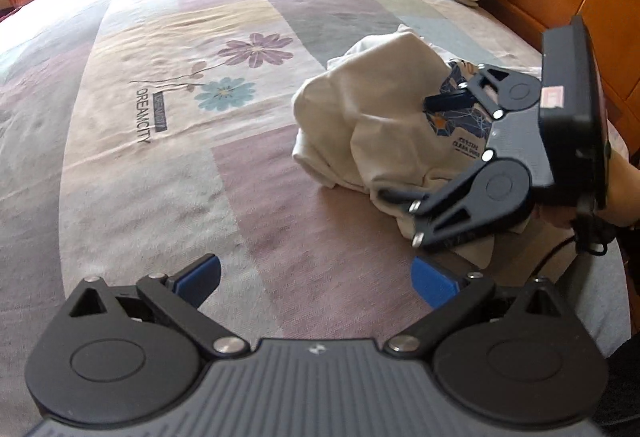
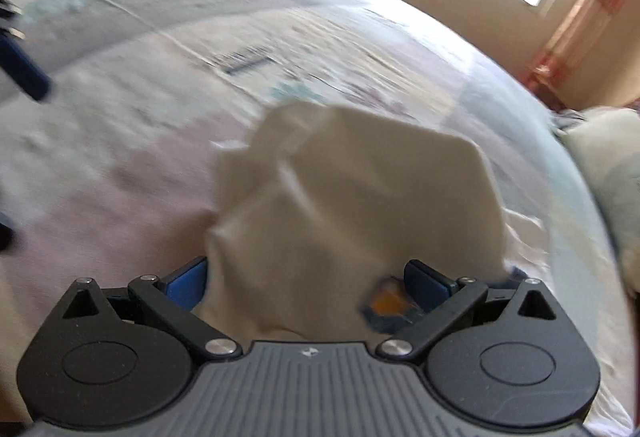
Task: Fold clothes
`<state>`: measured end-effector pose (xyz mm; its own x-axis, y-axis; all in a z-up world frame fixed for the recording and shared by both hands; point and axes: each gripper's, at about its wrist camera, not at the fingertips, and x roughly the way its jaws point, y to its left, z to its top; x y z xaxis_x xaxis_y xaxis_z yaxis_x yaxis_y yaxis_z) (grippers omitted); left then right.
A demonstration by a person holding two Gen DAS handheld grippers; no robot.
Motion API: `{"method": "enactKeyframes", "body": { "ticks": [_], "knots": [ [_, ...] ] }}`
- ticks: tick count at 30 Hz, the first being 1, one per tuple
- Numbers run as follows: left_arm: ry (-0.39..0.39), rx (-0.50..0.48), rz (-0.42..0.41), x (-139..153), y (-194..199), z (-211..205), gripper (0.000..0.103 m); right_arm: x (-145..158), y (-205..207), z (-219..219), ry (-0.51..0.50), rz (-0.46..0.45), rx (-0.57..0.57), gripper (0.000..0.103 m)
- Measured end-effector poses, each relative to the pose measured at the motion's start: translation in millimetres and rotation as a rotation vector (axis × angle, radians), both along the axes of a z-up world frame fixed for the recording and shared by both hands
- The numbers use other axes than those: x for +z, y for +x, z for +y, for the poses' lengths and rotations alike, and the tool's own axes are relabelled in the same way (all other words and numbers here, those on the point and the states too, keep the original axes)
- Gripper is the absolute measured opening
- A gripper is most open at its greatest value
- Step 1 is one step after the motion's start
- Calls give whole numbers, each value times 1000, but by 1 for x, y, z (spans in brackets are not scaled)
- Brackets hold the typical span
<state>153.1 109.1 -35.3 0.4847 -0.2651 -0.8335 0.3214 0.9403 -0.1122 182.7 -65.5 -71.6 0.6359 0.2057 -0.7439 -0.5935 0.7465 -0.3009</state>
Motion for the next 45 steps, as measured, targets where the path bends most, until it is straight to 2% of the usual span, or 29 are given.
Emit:
{"method": "enactKeyframes", "body": {
  "ticks": [3, 6, 8, 11, 15, 20, 24, 28, 31, 36, 42, 45],
  "knots": [
    [-4, -3, 6, -2, -1, -1, 101, 3, 5, -33, 36, 26, -86, 103],
    [-4, -15, 10, -4, 3, -7, 101, 4, 3, -71, 2, 5, -166, 103],
    [-4, -28, 9, -5, 6, -14, 101, 2, 3, -96, -6, 23, -212, 103],
    [0, -49, 0, -5, 11, -27, 101, -2, 3, -125, 26, 67, -267, 103],
    [25, -70, -15, -6, 19, -41, 101, 1, -5, -141, 97, 92, -297, 103],
    [66, -74, -32, -10, 35, -52, 101, 18, -22, -132, 180, 101, -252, 103],
    [61, -68, -51, -13, 50, -55, 101, 31, -32, -122, 240, 128, -203, 103],
    [71, -45, -53, -22, 65, -58, 101, 35, -27, -111, 338, 233, -155, 103],
    [48, -35, -53, -26, 69, -58, 101, 35, -27, -105, 399, 280, -130, 103],
    [74, -8, -107, -31, 79, -59, 101, 36, -30, -103, 429, 291, -146, 103],
    [111, 40, -164, -42, 116, -59, 101, 36, -35, -103, 423, 280, -158, 103],
    [176, 80, -162, -51, 140, -50, 101, 36, -36, -106, 426, 278, -173, 103]
  ]
}}
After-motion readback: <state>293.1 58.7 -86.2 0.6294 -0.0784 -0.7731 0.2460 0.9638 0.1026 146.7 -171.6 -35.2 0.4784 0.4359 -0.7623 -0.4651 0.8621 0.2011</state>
